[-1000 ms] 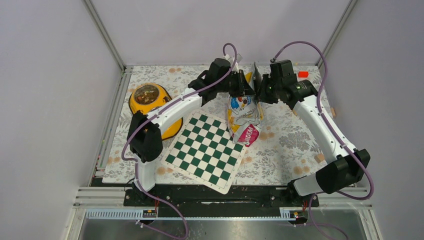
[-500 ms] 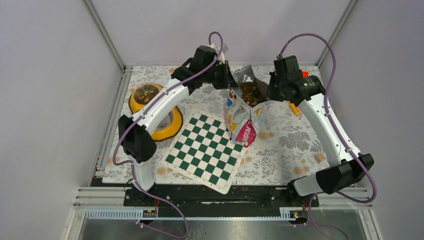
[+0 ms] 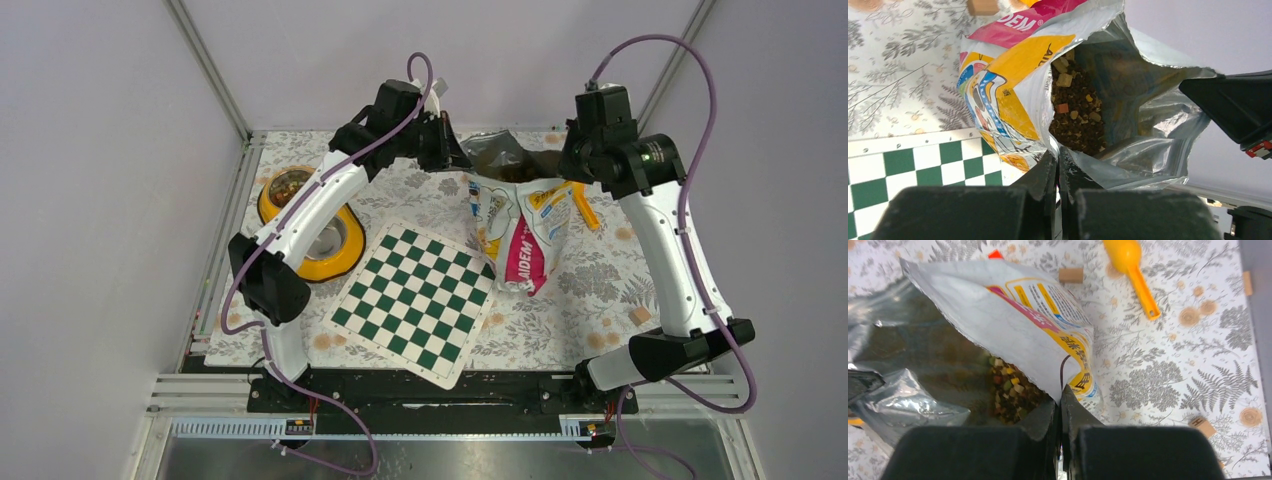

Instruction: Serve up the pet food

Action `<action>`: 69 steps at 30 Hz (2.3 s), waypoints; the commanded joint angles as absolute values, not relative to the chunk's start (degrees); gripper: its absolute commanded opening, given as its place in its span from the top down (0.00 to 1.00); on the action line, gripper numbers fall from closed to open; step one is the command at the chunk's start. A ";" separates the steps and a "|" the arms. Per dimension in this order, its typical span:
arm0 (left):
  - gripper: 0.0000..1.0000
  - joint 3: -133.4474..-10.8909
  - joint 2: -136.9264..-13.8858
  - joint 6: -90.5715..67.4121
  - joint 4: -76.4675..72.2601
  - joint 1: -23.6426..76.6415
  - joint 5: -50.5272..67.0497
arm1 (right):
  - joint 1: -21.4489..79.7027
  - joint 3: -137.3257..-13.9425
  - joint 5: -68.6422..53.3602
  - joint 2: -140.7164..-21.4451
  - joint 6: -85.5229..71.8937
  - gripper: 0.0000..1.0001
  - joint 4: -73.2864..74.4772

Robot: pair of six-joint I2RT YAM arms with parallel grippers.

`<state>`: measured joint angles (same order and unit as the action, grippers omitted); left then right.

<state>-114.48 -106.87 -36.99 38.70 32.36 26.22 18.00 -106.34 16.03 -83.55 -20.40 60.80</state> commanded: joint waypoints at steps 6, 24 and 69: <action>1.00 -109.26 -100.99 -38.75 20.67 30.81 29.14 | 15.84 -114.02 22.59 -77.48 -16.43 1.00 47.03; 0.46 -92.30 -100.86 -44.83 10.18 30.18 34.43 | 15.62 -102.99 2.98 -79.01 -15.98 0.41 52.60; 0.08 -77.97 -75.50 -39.63 -26.73 20.21 84.70 | -20.42 -74.26 -6.50 -88.33 -20.61 0.10 24.63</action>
<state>-85.84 -78.98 -23.27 9.54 20.38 73.49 -20.32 -77.65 -4.69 -88.03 -24.99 31.57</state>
